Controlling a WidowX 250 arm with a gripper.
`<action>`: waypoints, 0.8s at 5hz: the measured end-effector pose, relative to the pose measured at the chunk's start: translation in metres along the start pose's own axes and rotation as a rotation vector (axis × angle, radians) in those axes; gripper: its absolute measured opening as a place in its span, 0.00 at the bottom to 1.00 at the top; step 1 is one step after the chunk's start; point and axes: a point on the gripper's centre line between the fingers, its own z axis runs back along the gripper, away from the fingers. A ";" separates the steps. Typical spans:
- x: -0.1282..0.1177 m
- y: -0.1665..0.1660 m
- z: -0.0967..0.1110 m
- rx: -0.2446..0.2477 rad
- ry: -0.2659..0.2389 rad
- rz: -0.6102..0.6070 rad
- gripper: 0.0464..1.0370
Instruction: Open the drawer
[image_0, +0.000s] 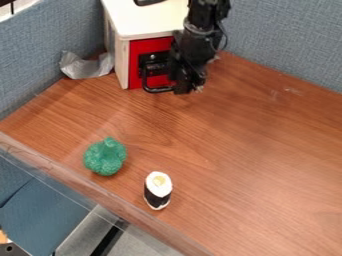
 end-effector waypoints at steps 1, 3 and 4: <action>0.001 -0.007 -0.003 -0.009 0.008 -0.014 0.14; 0.005 -0.036 0.005 -0.034 -0.012 -0.053 0.08; 0.008 -0.058 0.015 -0.069 -0.024 -0.069 0.08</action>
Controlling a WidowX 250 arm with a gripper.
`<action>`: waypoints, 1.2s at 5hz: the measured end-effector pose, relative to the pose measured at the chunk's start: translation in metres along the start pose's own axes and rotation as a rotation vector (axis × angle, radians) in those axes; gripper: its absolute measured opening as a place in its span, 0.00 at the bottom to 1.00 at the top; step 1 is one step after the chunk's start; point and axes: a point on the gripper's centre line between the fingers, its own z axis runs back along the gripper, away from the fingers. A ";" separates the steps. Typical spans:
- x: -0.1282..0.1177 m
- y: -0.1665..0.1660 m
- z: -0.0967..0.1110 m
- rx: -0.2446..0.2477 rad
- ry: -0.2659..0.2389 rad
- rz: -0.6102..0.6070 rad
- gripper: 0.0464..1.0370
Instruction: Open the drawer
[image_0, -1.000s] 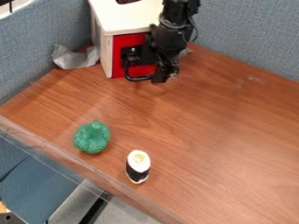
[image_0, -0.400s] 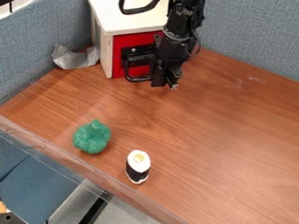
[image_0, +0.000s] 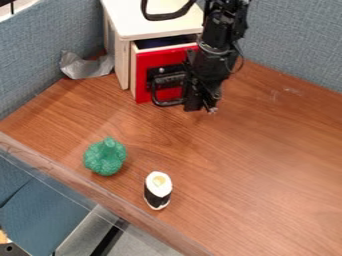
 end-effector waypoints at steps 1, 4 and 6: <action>0.006 -0.015 0.009 -0.024 -0.034 -0.008 0.08; 0.005 -0.042 0.019 -0.046 -0.048 -0.046 0.08; 0.002 -0.054 0.015 -0.048 -0.043 -0.064 0.08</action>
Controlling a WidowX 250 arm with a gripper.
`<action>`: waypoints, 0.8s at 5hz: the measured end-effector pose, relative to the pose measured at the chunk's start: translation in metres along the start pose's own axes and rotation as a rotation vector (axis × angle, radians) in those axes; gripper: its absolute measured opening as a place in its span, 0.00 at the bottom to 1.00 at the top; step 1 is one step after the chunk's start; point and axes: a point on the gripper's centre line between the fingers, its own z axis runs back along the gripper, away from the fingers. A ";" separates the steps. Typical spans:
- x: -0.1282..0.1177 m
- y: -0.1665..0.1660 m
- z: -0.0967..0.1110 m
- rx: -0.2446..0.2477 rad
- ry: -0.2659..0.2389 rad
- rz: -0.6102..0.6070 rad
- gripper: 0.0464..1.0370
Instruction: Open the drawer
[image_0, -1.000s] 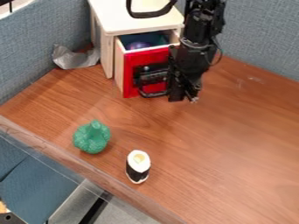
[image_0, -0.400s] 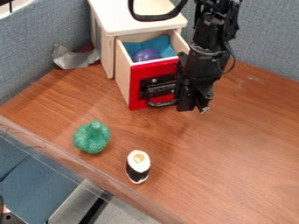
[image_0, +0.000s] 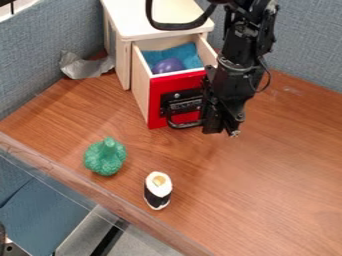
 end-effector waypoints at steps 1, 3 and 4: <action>0.001 -0.005 0.003 -0.001 -0.010 -0.006 0.08; 0.003 -0.011 0.003 -0.006 -0.005 -0.016 0.12; 0.006 -0.017 0.006 -0.014 -0.016 -0.041 0.35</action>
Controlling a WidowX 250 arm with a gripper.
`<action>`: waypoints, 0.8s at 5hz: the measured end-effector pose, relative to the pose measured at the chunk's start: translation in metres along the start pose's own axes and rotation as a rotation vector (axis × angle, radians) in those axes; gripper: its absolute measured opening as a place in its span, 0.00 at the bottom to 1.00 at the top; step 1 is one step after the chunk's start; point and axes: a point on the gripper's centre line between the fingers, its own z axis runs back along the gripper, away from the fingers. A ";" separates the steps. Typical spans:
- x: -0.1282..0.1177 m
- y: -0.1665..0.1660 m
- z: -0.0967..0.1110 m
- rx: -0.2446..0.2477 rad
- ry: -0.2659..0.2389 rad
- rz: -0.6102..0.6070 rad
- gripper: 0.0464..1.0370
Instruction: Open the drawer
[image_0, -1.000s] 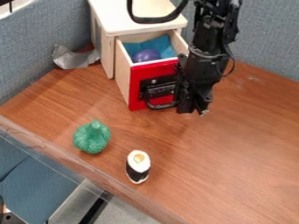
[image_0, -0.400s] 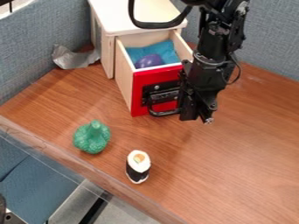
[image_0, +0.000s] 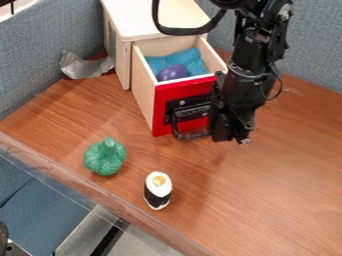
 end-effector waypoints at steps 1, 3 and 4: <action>0.001 0.000 0.003 0.005 -0.006 -0.007 0.66; -0.002 0.003 0.037 0.013 -0.067 0.006 0.97; -0.012 0.018 0.077 0.036 -0.124 0.063 0.96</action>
